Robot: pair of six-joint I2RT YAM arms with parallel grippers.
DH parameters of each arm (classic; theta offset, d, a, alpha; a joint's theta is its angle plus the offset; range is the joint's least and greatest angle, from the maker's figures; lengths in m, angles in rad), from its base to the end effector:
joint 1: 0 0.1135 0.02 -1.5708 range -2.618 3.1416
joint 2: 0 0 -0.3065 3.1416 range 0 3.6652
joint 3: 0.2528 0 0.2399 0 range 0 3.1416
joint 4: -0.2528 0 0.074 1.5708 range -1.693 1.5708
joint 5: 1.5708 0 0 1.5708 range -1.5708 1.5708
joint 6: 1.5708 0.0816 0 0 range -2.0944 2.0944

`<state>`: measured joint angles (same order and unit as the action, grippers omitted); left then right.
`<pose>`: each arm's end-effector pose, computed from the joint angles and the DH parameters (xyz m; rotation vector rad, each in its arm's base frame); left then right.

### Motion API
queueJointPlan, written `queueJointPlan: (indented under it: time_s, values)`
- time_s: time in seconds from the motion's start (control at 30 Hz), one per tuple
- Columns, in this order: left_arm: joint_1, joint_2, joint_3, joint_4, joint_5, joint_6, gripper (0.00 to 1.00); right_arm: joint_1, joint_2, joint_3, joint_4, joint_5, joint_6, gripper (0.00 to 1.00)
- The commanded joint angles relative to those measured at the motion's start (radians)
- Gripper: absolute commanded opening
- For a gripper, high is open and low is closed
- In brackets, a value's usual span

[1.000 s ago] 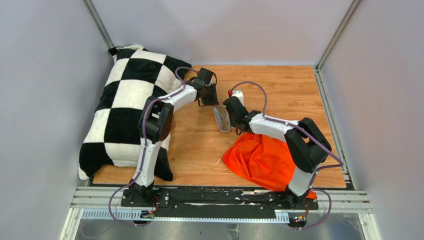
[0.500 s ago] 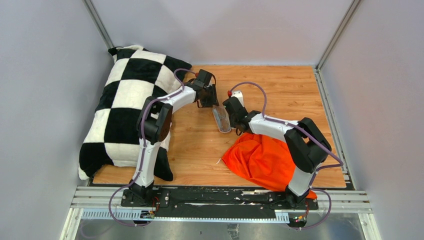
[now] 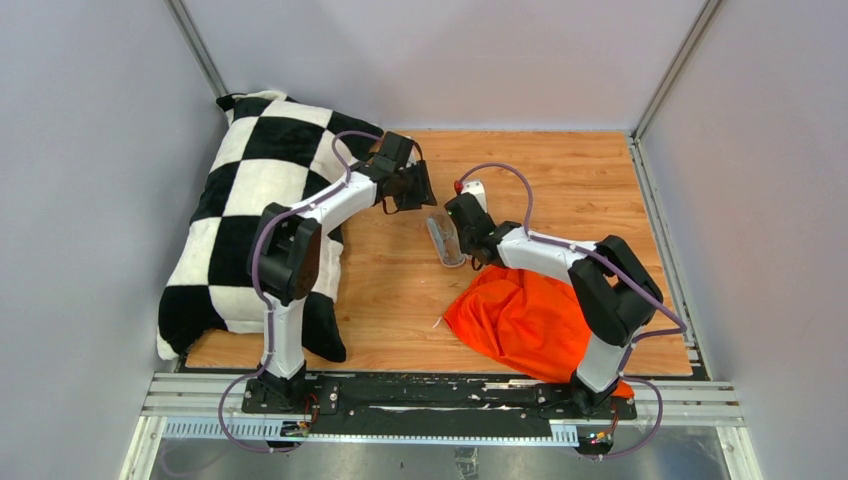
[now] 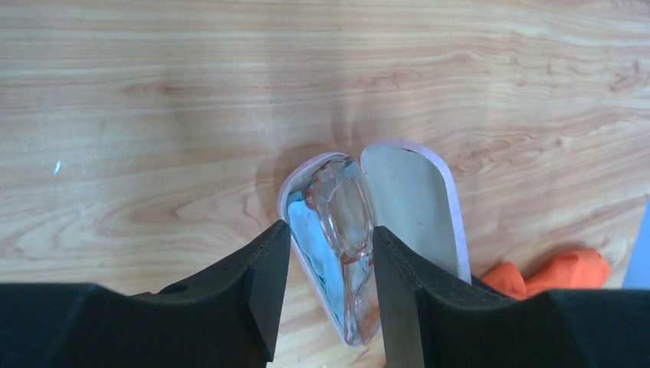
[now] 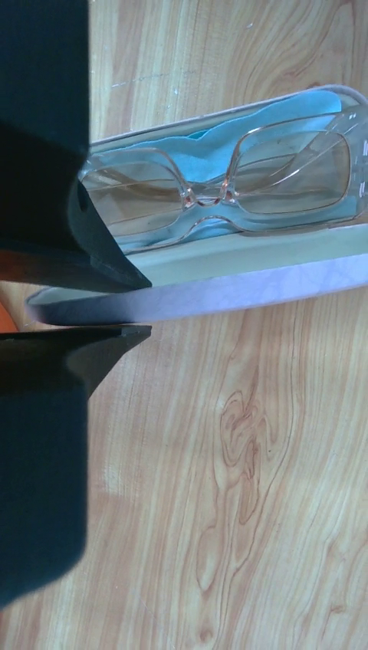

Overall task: Organize the sunglasses
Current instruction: Place the sunglasses in the sunglasses case, then close the sunglasses case at the center of the board.

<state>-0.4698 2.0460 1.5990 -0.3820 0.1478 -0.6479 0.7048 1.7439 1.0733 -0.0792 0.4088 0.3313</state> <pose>0.4405 -0.2371 0.2257 -0.1509 2.5013 -0.6737 0.3265 0.2351 0.2166 -0.2171 2.2370 0.0793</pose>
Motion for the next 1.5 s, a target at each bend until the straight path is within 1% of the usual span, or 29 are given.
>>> queueJointPlan:
  time_s: [0.0, 0.1, 0.17, 0.4, 0.5, 0.6, 0.73, 1.0, 1.17, 1.33, 1.47]
  values:
    - [0.025, -0.070, -0.022, -0.030, 0.037, 0.088, 0.50, 0.020, -0.023, 0.003, 0.022, -0.013, -0.041, 0.30]
    - [0.036, -0.078, -0.045, -0.107, 0.036, 0.151, 0.50, 0.022, -0.023, 0.017, 0.009, -0.030, -0.062, 0.37]
    - [0.041, -0.085, -0.095, -0.091, 0.039, 0.155, 0.50, 0.023, -0.028, 0.017, 0.015, -0.036, -0.067, 0.41]
    - [0.040, -0.060, -0.220, -0.007, 0.137, 0.136, 0.49, 0.022, -0.023, 0.040, 0.011, -0.050, -0.092, 0.44]
    - [0.040, -0.040, -0.232, 0.021, 0.167, 0.117, 0.49, 0.022, -0.024, 0.042, 0.012, -0.039, -0.097, 0.45]
    - [0.037, -0.030, -0.246, 0.055, 0.197, 0.093, 0.49, 0.023, -0.024, 0.049, 0.014, -0.034, -0.101, 0.45]
    - [0.032, -0.019, -0.243, 0.070, 0.185, 0.089, 0.49, 0.022, -0.011, 0.068, 0.012, -0.040, -0.104, 0.45]
    - [0.024, 0.049, -0.181, 0.035, 0.153, 0.100, 0.47, 0.022, 0.014, 0.109, -0.024, -0.025, -0.089, 0.44]
    - [0.022, 0.064, -0.175, 0.049, 0.168, 0.095, 0.47, 0.023, 0.010, 0.111, -0.025, -0.039, -0.078, 0.44]
    - [0.017, 0.084, -0.160, 0.055, 0.184, 0.088, 0.46, 0.022, 0.013, 0.112, -0.024, -0.059, -0.065, 0.40]
    - [0.013, 0.105, -0.149, 0.057, 0.198, 0.085, 0.46, 0.022, 0.020, 0.112, -0.023, -0.084, -0.047, 0.33]
